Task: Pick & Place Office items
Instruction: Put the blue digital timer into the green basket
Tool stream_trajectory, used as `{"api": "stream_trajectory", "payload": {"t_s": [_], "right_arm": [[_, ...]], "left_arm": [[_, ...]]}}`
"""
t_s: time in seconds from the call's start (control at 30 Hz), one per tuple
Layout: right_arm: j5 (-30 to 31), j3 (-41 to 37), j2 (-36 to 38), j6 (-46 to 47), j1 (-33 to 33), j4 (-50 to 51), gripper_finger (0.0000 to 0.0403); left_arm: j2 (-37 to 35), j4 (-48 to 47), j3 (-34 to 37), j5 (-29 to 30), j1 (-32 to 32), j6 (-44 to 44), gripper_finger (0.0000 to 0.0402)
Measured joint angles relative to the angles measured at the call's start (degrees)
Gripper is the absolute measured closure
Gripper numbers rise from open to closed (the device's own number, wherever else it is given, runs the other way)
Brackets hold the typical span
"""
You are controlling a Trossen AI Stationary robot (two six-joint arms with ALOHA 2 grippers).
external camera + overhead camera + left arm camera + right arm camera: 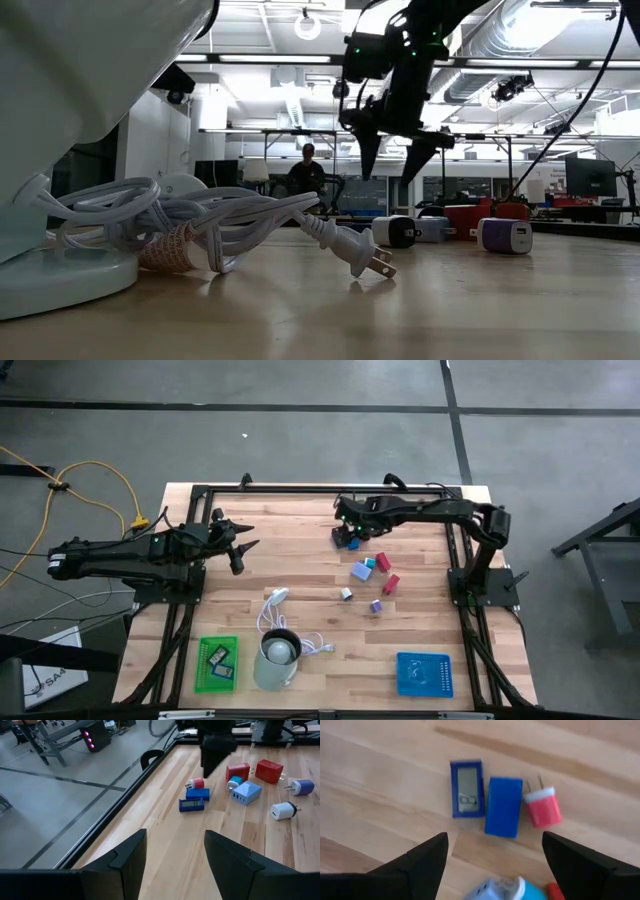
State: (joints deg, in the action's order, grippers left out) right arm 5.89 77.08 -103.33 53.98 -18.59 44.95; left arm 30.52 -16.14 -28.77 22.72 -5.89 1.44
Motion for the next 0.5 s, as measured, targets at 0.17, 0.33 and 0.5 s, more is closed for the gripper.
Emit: {"api": "stream_trajectory", "payload": {"t_s": [0.17, 0.33, 0.5], "right_arm": [[0.59, 0.04, -1.28, 4.91, 1.57, 1.45, 0.0094], [3.40, 0.01, -2.23, 9.05, 3.42, 1.49, 0.0116], [3.82, 0.12, -3.19, 9.01, 4.41, -0.64, 0.0145]], "left_arm": [[0.00, 0.00, 0.00, 0.00, 0.00, 0.28, 0.0211], [0.00, 0.07, 0.00, 0.00, 0.00, 0.41, 0.0211], [0.00, 0.11, 0.00, 0.00, 0.00, -0.21, 0.0211]]}}
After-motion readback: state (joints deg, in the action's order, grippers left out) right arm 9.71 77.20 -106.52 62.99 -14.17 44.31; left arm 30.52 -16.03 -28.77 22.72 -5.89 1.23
